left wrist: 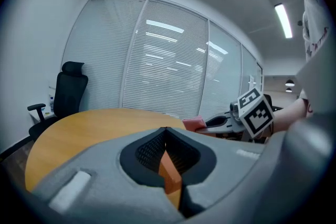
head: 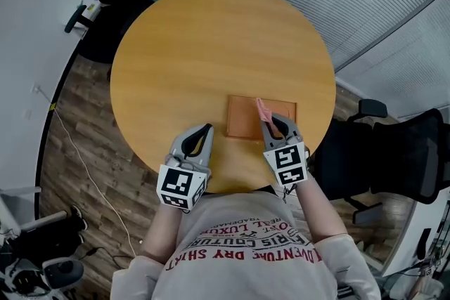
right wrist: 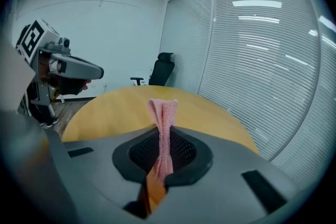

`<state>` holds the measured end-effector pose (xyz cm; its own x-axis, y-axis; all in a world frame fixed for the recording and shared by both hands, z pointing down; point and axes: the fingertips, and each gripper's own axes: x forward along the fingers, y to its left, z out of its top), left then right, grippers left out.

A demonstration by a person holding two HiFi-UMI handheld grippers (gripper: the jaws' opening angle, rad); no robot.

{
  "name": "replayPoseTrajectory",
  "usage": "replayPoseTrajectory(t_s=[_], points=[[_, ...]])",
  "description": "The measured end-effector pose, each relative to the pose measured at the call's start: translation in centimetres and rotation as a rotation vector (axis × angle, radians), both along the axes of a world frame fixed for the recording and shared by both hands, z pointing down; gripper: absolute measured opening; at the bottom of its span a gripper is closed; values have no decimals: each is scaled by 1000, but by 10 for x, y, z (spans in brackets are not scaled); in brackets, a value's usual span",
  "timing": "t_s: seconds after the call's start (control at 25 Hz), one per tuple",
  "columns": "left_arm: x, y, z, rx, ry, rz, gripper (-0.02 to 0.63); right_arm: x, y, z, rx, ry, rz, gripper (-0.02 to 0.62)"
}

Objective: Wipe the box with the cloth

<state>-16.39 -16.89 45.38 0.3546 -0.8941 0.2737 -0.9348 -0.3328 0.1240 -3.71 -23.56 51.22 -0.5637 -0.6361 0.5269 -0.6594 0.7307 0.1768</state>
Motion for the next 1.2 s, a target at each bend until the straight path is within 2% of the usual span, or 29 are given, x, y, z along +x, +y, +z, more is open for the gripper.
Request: replayPoseTrajectory(t_s=[0.52, 0.76, 0.88, 1.04, 1.2], points=[[-57, -9, 24, -37, 21, -72, 9, -60, -35, 63, 41, 363, -151, 32], [-72, -7, 28, -46, 25, -100, 9, -74, -47, 85, 131, 526, -267, 32], [-78, -5, 30, -49, 27, -111, 9, -79, -47, 96, 93, 567, -293, 32], [-81, -2, 31, -50, 33, -123, 9, -83, -40, 110, 0, 569, -309, 32], [-82, -1, 30, -46, 38, -132, 9, -83, -38, 112, -34, 580, -318, 32]])
